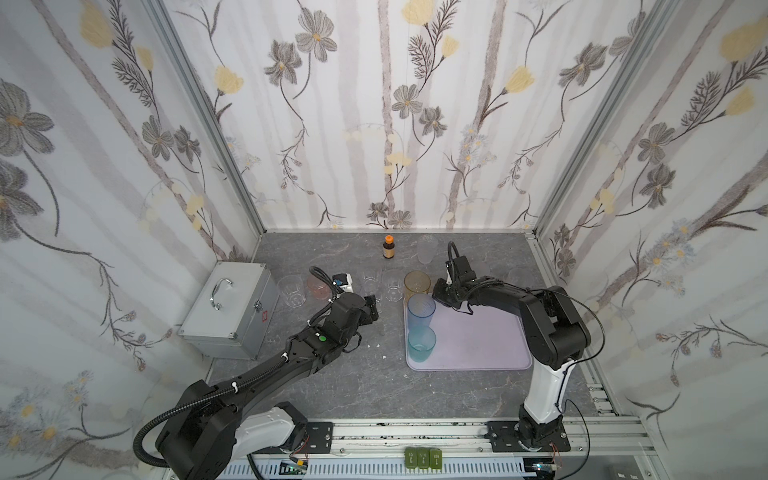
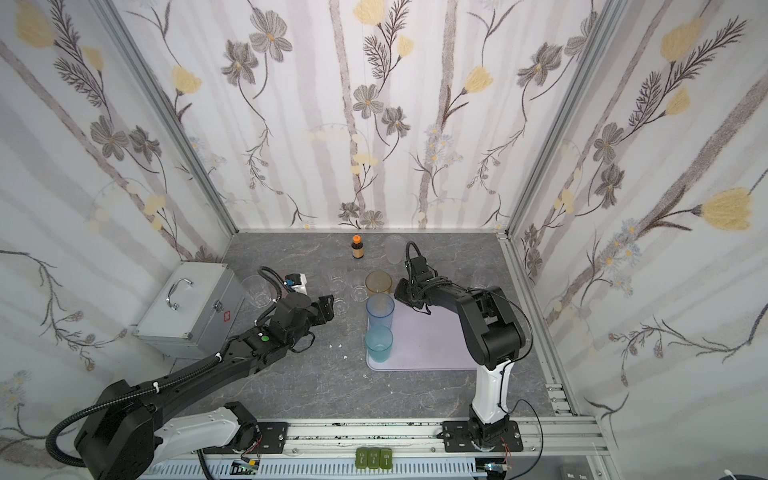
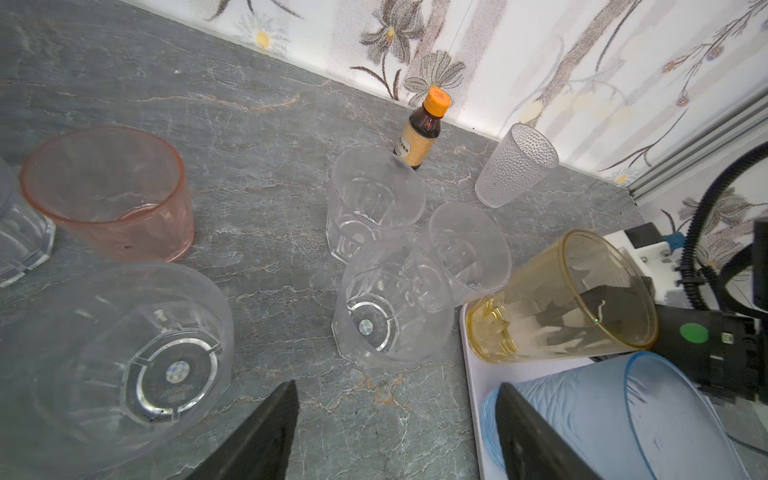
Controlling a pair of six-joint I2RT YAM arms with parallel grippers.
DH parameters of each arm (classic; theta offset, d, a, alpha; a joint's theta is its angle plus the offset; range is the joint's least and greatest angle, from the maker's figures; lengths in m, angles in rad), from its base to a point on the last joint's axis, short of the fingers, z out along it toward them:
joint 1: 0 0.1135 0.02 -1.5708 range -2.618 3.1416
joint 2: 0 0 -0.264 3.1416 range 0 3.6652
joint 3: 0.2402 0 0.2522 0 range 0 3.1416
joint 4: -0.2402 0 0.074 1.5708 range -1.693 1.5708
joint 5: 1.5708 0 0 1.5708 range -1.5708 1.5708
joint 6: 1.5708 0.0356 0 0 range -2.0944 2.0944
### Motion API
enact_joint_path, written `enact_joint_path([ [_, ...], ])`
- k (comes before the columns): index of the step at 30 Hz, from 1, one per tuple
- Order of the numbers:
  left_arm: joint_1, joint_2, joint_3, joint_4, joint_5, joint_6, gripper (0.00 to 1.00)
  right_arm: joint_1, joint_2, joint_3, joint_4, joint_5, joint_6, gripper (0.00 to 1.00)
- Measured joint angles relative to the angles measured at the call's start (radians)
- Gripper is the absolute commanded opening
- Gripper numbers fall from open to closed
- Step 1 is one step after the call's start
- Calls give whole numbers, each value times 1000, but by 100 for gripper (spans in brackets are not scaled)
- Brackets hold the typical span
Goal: Place the glasses into the tray
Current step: 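Move the right gripper toward a clear glass beyond the tray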
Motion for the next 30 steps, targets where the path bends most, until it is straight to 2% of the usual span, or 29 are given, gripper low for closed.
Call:
enact_joint_path([
  [5, 6, -4, 0, 0, 0, 0, 77, -65, -173, -80, -56, 14, -78, 24],
  [8, 8, -5, 4, 0, 0, 0, 77, -139, -298, -167, -97, 22, -135, 30],
  [15, 11, 32, 31, -1, -26, -16, 77, -422, -543, -383, -167, 93, -194, 58],
  [17, 11, 47, 44, -1, -25, -18, 76, -472, -560, -416, -167, 103, -203, 65],
  [22, 11, 57, 54, -1, -20, -22, 76, -544, -527, -440, -144, 120, -233, 73],
  [30, 11, 55, 36, -1, -3, -46, 76, -570, -432, -440, -70, 106, -271, 75],
])
